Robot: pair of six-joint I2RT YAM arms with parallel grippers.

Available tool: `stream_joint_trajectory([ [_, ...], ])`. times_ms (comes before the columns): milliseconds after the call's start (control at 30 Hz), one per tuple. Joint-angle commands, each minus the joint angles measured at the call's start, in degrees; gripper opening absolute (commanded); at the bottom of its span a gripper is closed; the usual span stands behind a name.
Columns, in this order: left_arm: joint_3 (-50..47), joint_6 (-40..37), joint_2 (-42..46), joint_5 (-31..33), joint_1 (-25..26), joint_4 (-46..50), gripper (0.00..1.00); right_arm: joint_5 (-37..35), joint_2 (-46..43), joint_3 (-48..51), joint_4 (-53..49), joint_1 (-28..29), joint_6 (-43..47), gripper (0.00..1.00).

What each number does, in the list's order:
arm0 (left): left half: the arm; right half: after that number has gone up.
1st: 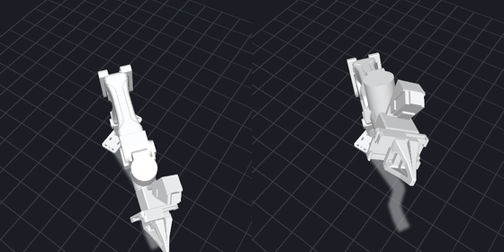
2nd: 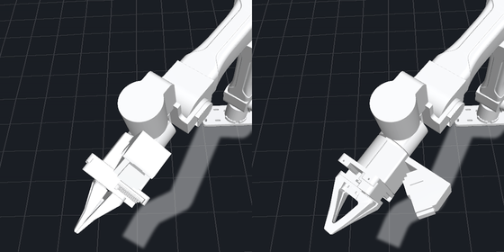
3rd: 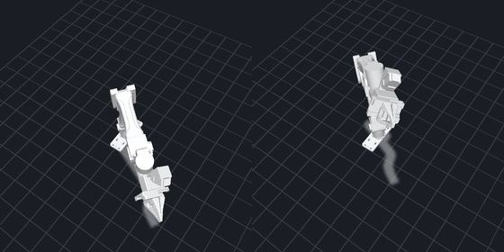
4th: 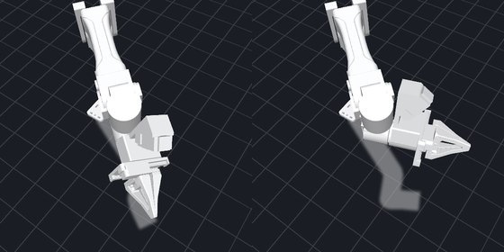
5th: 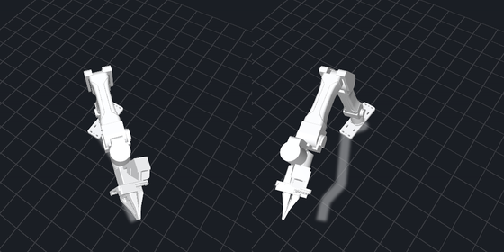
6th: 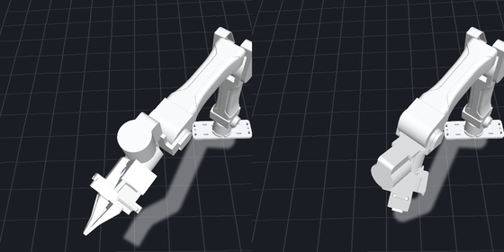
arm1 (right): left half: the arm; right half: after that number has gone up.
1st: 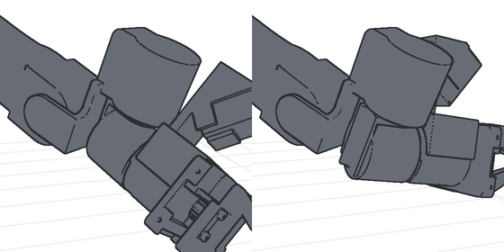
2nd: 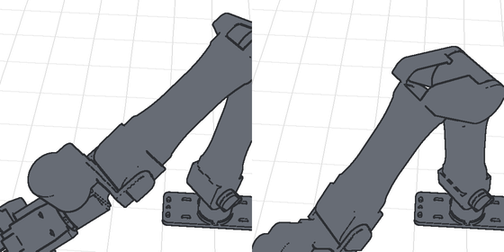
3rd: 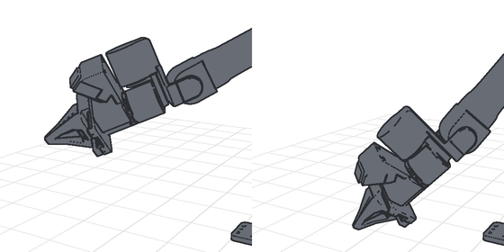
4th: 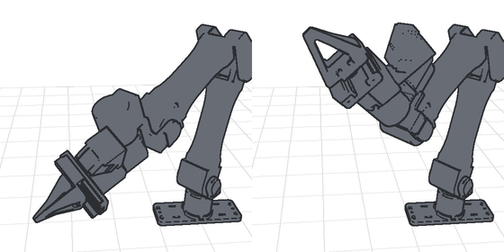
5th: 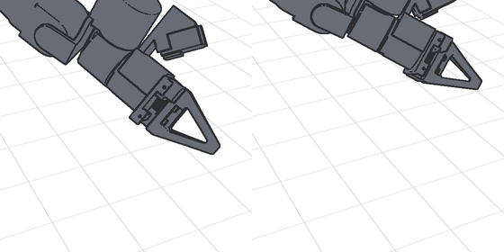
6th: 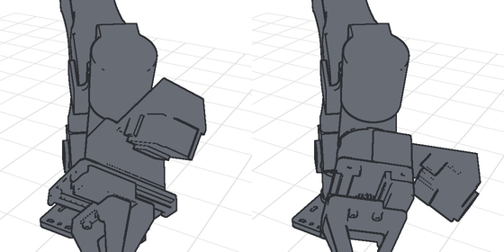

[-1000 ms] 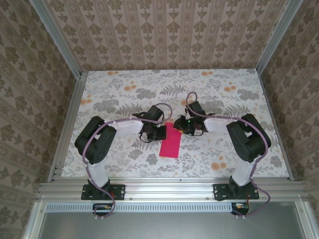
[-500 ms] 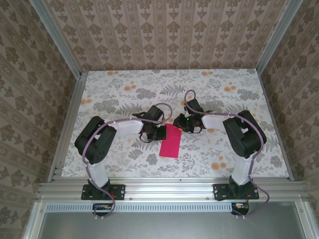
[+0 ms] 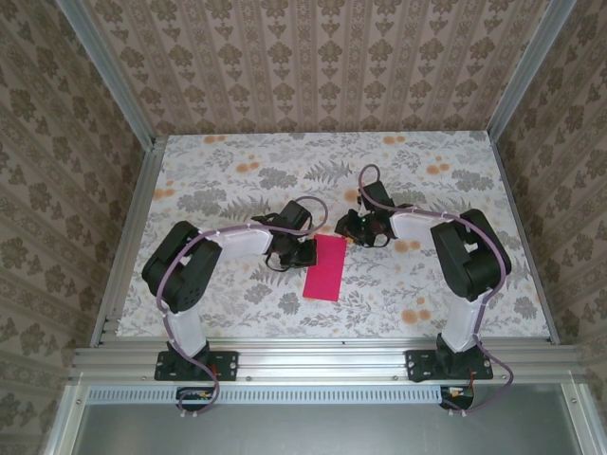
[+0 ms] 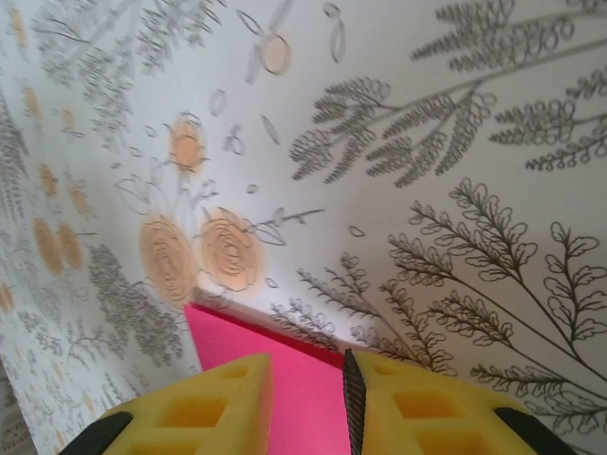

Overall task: Fold a paper plane with a square sheet of paper (pick it up from the middle)
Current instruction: Fold the square sheet of paper in half at the center of the table.

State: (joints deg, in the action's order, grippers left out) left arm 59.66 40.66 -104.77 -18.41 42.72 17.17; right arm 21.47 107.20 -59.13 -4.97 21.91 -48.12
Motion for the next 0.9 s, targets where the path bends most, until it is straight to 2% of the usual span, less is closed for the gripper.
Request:
stream_joint_trajectory([
  [0, -1.1, -1.38, 0.0, 1.89, 0.52, 5.33, 0.0, 0.07, 3.28, 1.28, -1.5, 0.19, -0.13, 0.28],
  [200, -1.15, -1.38, -0.04, 1.93, 0.5, 5.56, 0.0, -1.93, 0.8, 1.14, -3.66, 0.06, 0.71, 0.28],
  [400, -1.28, -1.34, 0.86, 1.57, 0.66, 5.38, 0.0, -0.9, -6.83, -0.96, -6.44, 0.07, 2.59, 0.3],
  [533, -1.06, -0.88, 4.14, 1.04, 1.53, 4.89, 0.09, -2.84, -12.43, 2.42, -9.08, 0.56, 3.18, 0.33],
  [733, -1.68, 0.85, 12.7, 3.11, 1.34, 5.73, 0.35, -6.87, -19.69, 8.84, -13.75, 4.2, 4.35, 0.39],
  [867, -4.44, 1.4, 16.58, 3.11, -0.8, 5.17, 0.44, -8.99, -21.81, 11.75, -14.74, 8.11, 3.59, 0.4],
])
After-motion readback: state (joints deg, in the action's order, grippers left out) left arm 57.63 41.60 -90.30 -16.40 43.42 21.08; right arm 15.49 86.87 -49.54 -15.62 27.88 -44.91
